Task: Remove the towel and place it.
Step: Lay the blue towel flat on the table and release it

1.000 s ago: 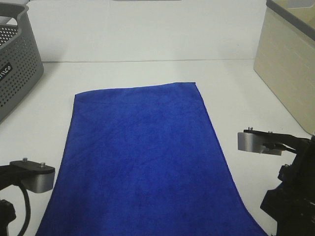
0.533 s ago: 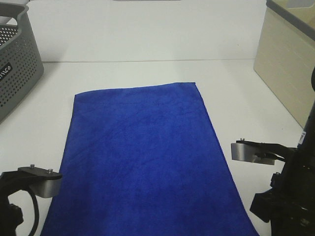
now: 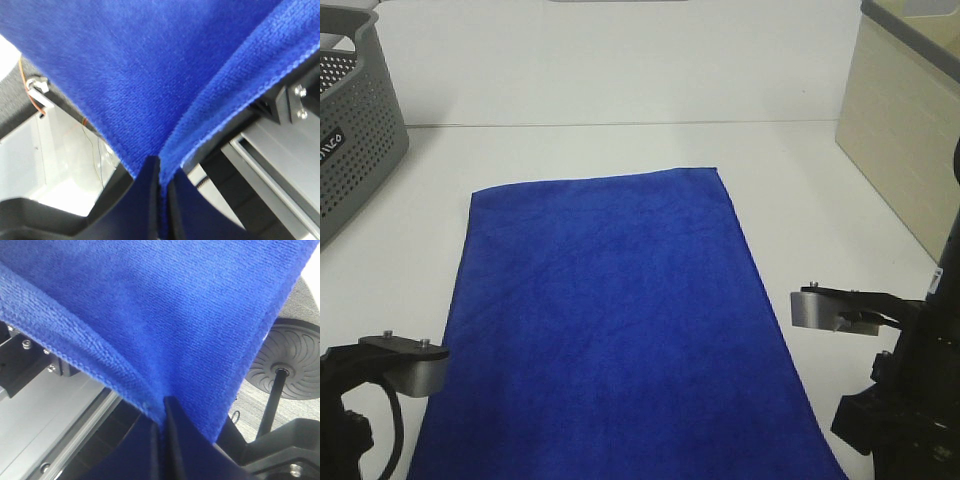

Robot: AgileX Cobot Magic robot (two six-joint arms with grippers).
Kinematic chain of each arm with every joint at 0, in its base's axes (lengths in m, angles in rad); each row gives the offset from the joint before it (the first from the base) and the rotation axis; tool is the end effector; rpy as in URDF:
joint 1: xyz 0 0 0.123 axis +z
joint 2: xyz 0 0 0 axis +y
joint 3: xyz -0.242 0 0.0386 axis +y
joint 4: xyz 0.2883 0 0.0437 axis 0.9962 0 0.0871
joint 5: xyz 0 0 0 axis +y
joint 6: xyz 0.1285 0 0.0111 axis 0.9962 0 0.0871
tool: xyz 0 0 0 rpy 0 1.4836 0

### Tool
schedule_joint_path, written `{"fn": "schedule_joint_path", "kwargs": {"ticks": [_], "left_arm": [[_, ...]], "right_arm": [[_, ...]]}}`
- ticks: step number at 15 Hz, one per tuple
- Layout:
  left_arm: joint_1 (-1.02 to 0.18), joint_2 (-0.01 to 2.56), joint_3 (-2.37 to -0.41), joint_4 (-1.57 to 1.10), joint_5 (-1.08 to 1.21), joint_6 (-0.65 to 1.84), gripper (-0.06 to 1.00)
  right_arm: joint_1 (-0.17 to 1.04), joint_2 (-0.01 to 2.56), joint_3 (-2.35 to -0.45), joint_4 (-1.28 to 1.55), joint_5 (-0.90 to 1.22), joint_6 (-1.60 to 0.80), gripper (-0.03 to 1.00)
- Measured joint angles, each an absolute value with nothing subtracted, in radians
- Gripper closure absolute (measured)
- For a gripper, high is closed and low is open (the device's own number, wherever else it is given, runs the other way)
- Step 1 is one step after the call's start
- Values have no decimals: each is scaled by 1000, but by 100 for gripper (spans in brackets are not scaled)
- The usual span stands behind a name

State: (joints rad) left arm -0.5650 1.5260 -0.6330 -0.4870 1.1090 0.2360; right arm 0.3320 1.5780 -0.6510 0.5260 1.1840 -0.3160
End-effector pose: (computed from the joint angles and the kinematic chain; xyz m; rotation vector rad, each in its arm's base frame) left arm 0.1472 -0.1574 0.0572 -0.6761 -2.6230 0.4608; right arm 0.1731 0.1231 0.0552 0.4365 -2.6008 -0.5836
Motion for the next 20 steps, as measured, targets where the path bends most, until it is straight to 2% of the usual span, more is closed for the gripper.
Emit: {"fn": "schedule_joint_path", "kwargs": {"ticks": [3, 8, 10, 12, 15, 16, 18, 20], "left_arm": [[-565, 1547, -633, -479, 1093, 245, 89], [-565, 1654, -652, -473, 1077, 251, 87], [-565, 1657, -682, -469, 1079, 252, 85], [-565, 1657, -686, -469, 1085, 256, 78], [-565, 1657, -686, -500, 1094, 258, 61], [-565, 1657, -686, -500, 1094, 258, 61], [-565, 1657, -686, -519, 1095, 258, 46], [-565, 1657, -686, -524, 1102, 258, 35]], "right_arm": [[331, 1578, -651, 512, 1171, -332, 95], [331, 1647, -651, 519, 1156, -339, 94], [331, 1684, -652, 521, 1154, -354, 90], [331, 1687, -652, 521, 1154, -359, 79], [331, 1687, -652, 521, 1156, -328, 51], [331, 1687, -652, 521, 1156, -328, 51], [331, 1687, -652, 521, 1158, -313, 34], [331, 1687, -669, 514, 1170, -313, 30]]}}
